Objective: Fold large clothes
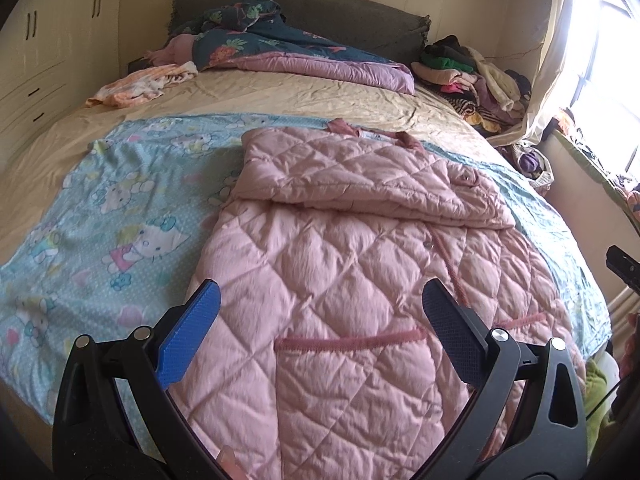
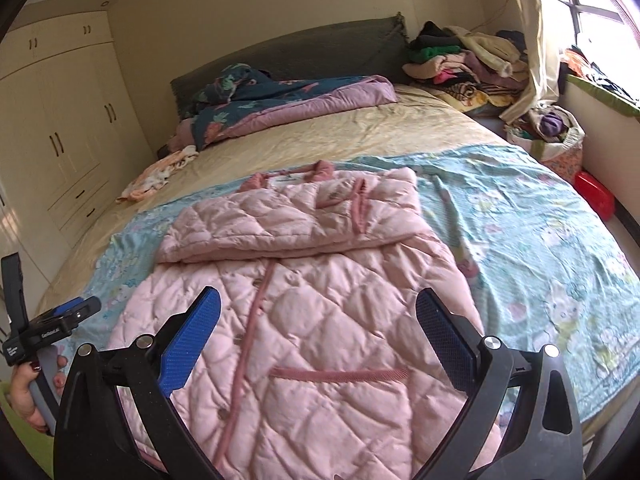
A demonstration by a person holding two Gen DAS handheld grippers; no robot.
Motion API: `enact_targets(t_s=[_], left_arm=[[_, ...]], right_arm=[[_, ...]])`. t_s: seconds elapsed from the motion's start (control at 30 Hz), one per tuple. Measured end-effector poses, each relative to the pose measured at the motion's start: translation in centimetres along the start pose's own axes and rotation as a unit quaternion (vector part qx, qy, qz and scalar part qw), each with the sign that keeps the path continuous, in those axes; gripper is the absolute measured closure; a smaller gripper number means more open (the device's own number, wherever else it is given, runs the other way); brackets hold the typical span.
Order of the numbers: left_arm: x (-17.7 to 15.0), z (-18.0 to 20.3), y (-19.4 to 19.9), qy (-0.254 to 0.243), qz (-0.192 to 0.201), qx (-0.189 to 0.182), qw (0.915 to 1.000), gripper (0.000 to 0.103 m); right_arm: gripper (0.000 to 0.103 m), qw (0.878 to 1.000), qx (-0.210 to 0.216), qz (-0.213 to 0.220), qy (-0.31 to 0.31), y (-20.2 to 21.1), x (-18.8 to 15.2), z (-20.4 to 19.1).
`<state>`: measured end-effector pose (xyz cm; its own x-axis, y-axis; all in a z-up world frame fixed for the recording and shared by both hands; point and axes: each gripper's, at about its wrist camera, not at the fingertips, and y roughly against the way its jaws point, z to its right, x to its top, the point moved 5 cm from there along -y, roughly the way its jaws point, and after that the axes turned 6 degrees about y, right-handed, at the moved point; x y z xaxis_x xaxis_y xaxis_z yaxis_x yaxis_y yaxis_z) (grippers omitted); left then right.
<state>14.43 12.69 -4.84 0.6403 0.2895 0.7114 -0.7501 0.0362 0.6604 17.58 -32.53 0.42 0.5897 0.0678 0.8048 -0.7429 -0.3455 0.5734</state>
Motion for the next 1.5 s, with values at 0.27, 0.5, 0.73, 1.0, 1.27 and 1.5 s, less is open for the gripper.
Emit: enact_targets(t_s=[0.27, 0.5, 0.73, 1.0, 1.27, 1.5], left_arm=[[-1.9, -0.4, 0.0, 0.000, -0.006, 0.004, 1.0000, 0.008], [-2.9, -0.9, 0.0, -0.005, -0.006, 0.013, 0.9999, 0.008], [-3.9, -1.6, 0.0, -0.005, -0.011, 0.024, 0.9996, 0.008], [-5.1, -2.3, -0.3, -0.007, -0.021, 0.033, 0.9992, 0.008], [-7.3, -4.5, -0.8, 0.003, -0.039, 0.047, 0.9981, 0.008], [-9.4, -7.6, -0.4, 0.030, -0.053, 0.059, 0.9964, 0.008]], right_arm=[[0.005, 1.000, -0.007, -0.012, -0.004, 0.5, -2.0, 1.2], [0.005, 0.999, -0.018, -0.025, -0.011, 0.7, -3.8, 2.8], [0.005, 0.998, -0.036, -0.041, -0.022, 1.0, -5.9, 5.1], [0.005, 0.997, -0.048, -0.057, -0.021, 1.2, -7.6, 6.6], [0.005, 0.996, -0.048, -0.072, -0.018, 0.8, -9.0, 7.3], [0.005, 0.996, -0.044, -0.078, -0.016, 0.5, -9.8, 7.6]])
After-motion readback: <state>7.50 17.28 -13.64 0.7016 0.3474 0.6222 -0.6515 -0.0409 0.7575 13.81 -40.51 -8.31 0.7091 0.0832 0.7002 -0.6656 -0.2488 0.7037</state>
